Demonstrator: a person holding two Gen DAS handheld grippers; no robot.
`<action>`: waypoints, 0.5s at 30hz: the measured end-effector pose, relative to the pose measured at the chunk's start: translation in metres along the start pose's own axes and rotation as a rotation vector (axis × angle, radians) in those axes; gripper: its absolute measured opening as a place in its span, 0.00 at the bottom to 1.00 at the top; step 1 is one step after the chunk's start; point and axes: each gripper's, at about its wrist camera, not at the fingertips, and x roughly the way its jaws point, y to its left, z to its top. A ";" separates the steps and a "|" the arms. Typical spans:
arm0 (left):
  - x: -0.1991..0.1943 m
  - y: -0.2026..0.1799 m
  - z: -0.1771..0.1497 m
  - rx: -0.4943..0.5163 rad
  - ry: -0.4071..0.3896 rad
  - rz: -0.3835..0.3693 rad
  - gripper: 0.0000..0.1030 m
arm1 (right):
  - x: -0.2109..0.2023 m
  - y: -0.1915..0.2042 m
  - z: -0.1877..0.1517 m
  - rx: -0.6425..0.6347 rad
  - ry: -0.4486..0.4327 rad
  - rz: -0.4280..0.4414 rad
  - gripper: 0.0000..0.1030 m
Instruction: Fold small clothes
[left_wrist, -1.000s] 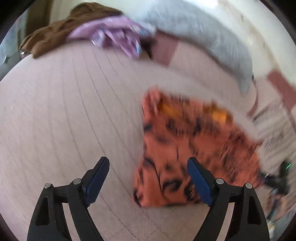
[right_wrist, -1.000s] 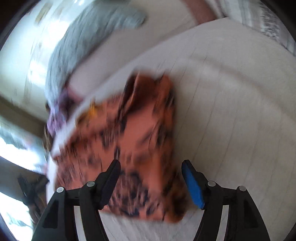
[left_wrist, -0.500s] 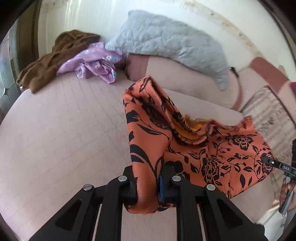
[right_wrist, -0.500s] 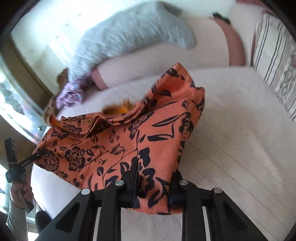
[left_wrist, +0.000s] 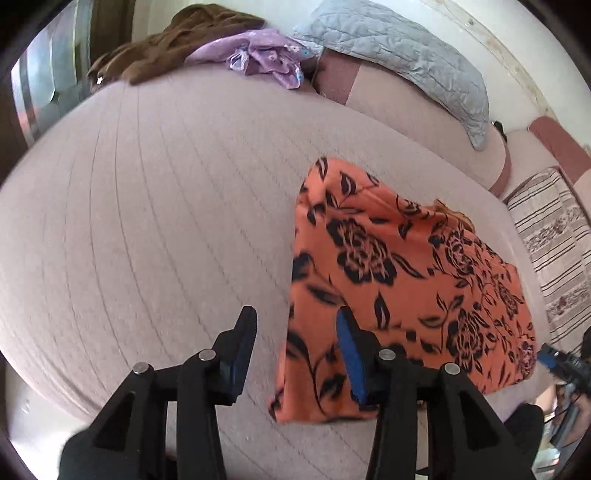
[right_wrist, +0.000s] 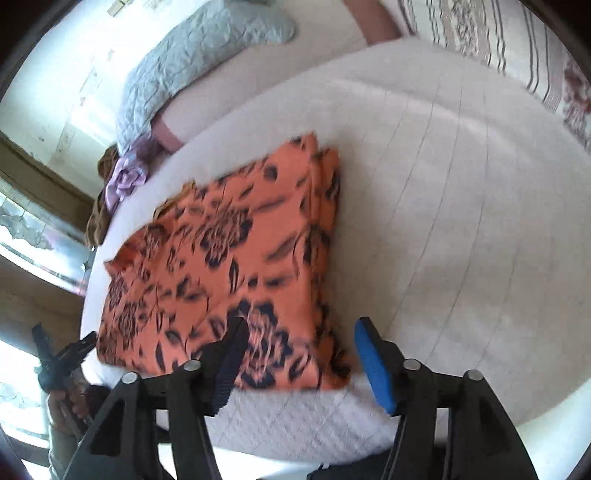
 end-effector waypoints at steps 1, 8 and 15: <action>0.001 -0.002 0.002 0.007 -0.001 -0.009 0.44 | 0.001 0.002 0.006 0.002 -0.003 -0.004 0.62; 0.043 -0.016 0.045 0.088 0.030 0.025 0.44 | 0.032 0.049 0.037 -0.094 -0.060 0.009 0.62; 0.078 -0.025 0.089 0.127 0.000 0.015 0.44 | 0.065 0.054 0.092 -0.128 -0.121 -0.075 0.62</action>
